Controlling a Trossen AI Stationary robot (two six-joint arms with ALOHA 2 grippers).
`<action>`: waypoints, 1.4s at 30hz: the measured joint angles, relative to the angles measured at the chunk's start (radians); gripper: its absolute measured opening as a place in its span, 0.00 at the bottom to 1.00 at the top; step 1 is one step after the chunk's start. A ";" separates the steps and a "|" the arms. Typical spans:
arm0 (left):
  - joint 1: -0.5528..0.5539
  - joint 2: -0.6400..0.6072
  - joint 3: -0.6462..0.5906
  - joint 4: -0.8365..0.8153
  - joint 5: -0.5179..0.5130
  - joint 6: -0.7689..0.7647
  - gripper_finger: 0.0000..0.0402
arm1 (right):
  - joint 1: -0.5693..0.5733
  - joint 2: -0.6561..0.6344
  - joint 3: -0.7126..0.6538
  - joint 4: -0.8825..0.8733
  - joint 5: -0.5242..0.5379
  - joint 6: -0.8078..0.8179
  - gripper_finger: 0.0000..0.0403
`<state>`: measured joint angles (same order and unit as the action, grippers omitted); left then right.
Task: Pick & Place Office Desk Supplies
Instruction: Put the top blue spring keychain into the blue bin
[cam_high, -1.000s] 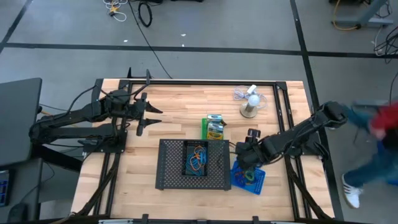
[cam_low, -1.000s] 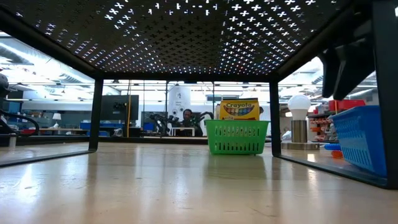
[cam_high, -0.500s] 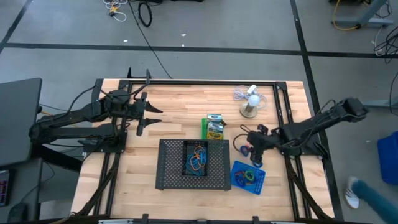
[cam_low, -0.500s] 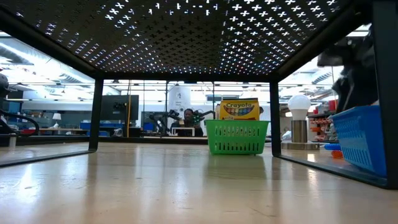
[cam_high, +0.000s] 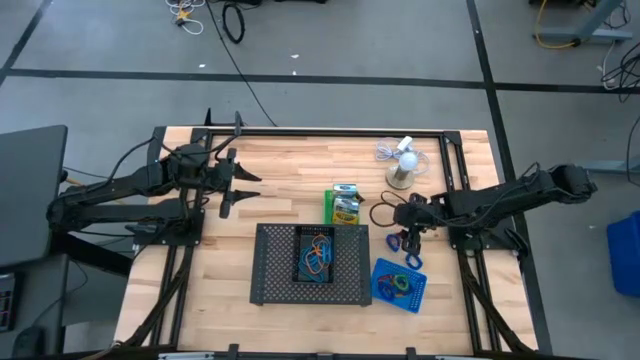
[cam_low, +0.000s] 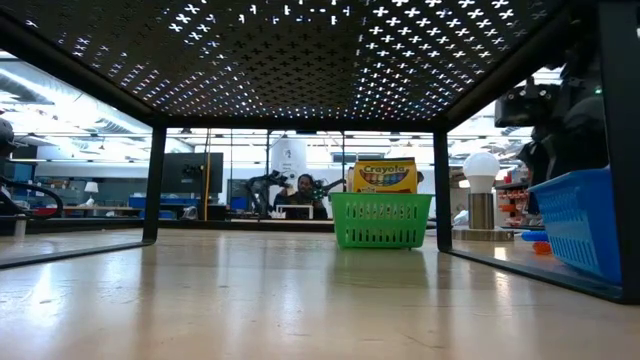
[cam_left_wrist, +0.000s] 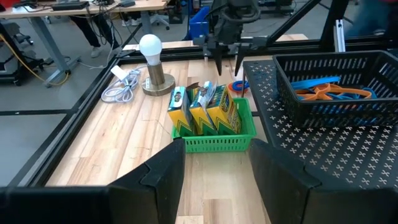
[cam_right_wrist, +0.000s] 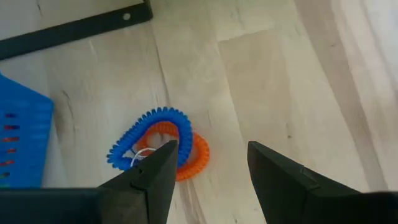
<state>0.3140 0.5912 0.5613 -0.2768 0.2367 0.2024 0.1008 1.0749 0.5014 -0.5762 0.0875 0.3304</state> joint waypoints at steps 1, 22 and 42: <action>0.000 0.000 0.000 0.000 0.000 0.000 0.47 | -0.009 0.014 0.000 0.014 -0.016 -0.013 0.50; 0.000 0.000 0.000 -0.003 0.000 0.000 0.47 | -0.027 0.221 0.000 0.171 -0.121 -0.147 0.42; 0.000 0.000 0.000 -0.005 0.000 -0.001 0.47 | 0.012 0.204 0.079 0.092 -0.080 -0.081 0.03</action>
<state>0.3138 0.5914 0.5613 -0.2818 0.2367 0.2016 0.1131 1.2788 0.5808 -0.4843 0.0079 0.2497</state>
